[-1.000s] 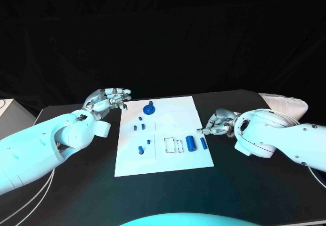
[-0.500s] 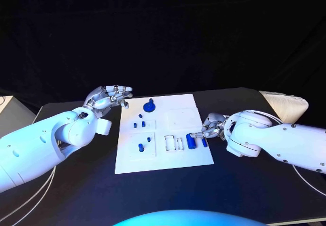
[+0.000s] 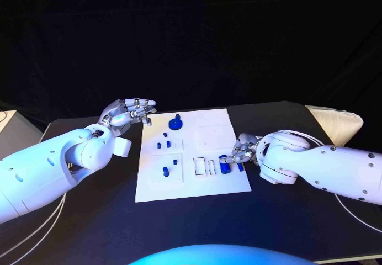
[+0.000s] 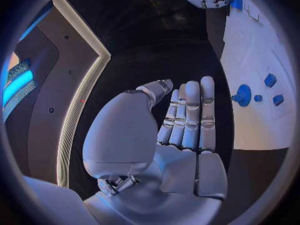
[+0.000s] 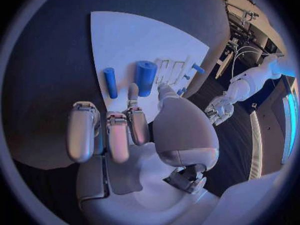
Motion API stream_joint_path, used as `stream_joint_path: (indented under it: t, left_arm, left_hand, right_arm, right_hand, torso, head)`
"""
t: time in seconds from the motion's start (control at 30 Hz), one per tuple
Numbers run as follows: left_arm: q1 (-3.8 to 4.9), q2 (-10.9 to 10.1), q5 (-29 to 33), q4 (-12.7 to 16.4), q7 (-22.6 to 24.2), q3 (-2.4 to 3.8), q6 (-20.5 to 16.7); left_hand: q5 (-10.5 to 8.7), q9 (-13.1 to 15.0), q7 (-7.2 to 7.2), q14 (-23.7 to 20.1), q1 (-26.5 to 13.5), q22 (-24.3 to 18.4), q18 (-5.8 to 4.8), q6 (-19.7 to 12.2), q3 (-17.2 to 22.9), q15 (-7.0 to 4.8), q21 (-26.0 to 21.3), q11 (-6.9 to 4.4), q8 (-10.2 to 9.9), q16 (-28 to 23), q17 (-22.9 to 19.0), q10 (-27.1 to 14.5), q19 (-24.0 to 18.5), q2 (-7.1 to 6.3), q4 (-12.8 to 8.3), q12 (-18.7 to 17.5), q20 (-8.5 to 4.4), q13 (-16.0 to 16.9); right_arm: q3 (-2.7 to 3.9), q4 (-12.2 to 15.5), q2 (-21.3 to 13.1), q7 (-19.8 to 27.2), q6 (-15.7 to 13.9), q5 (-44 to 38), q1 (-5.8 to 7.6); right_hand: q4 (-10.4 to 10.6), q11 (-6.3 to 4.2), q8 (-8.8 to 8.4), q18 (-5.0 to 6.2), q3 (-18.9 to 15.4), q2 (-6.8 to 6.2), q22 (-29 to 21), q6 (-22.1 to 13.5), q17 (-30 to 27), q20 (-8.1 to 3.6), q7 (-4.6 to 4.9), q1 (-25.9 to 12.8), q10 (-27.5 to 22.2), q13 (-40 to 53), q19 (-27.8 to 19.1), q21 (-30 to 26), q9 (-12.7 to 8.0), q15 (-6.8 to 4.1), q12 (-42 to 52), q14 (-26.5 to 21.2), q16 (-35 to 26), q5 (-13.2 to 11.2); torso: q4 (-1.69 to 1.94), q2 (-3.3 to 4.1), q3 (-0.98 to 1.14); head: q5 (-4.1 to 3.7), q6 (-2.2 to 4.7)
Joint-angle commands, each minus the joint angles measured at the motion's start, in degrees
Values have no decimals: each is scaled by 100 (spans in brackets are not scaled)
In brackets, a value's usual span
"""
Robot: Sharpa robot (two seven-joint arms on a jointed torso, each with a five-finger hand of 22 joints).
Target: Assemble the parts on the task board
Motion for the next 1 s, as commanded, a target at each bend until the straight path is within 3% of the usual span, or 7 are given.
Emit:
stream_joint_path:
  t: [0.03, 0.23, 0.4, 0.77, 0.9, 1.0]
  left_arm:
    - [-2, 2, 28, 23, 59, 5, 83]
    - [-2, 2, 28, 35, 58, 5, 89]
    - [-2, -10, 28, 41, 56, 5, 90]
    - [-1, -18, 28, 50, 44, 5, 101]
    - [-1, -24, 28, 49, 41, 5, 99]
    - [-1, -26, 28, 50, 40, 5, 99]
  left_hand:
    - [29, -5, -6, -11, -14, -8, 38, -46, 13, 15, -25, 13, 8, -33, 2, -38, 40, 4, 18, 25, 5, 7]
    - [29, -5, -6, -11, -14, -8, 38, -46, 13, 15, -25, 13, 8, -33, 2, -38, 40, 4, 18, 25, 5, 7]
    - [29, -5, -6, -11, -14, -8, 38, -46, 13, 15, -25, 13, 8, -33, 2, -38, 40, 4, 18, 25, 5, 7]
    - [28, -6, -3, -9, -4, -14, 38, -45, 17, 14, -34, 14, 15, -29, 4, -39, 52, 1, 21, 39, 3, 11]
    - [28, -6, -3, -9, -4, -15, 38, -45, 17, 14, -34, 15, 16, -28, 4, -40, 53, 1, 22, 40, 3, 11]
    - [28, -7, -3, -9, -7, -17, 38, -46, 17, 15, -37, 15, 17, -28, 5, -41, 55, 1, 27, 42, 3, 11]
  right_arm:
    - [-4, -53, 50, -24, 91, -157, -30]
    - [-10, -199, 153, -43, 179, -253, -75]
    - [-24, -285, 206, -88, 487, -275, -115]
    - [-32, -371, 308, -112, 532, -332, -184]
    - [-33, -374, 316, -97, 438, -338, -200]
    - [-33, -356, 313, -61, 320, -335, -208]
  right_hand:
    - [-8, 21, 30, -60, -41, 14, 636, -41, 1136, 3, 5, 76, 25, 570, 241, 25, 15, -1, -17, 519, 21, 4]
    - [-9, 23, 35, -61, -53, 14, 640, -50, 1146, 5, 7, 104, 23, 573, 240, 27, 31, 1, -17, 521, 24, -1]
    - [1, 23, 75, -63, -150, -29, 657, -45, 1150, 10, 4, 103, 11, 576, 241, 41, 97, 4, -23, 521, 24, 5]
    - [-12, 8, 144, -70, -174, 27, 689, -27, 1166, 8, -17, 208, -1, 574, 246, 76, 195, -6, -37, 523, 28, 72]
    - [-11, -12, 220, -72, -184, 77, 712, -59, 1181, -7, -38, 364, -2, 589, 247, 86, 348, -23, -33, 526, 30, 420]
    - [-13, -26, 246, -76, -136, 126, 736, -89, 1191, -18, -53, 464, 8, 611, 252, 103, 446, -35, -17, 528, 31, 929]
  torso:
    - [0, 1, 3]
    - [10, 1, -4]
    - [4, 5, 0]
    - [4, 3, -7]
    - [0, 2, -4]
    - [-2, 3, -7]
  head:
    - [5, -27]
    - [2, -33]
    - [16, -59]
    - [18, -71]
    - [21, -80]
    - [18, -77]
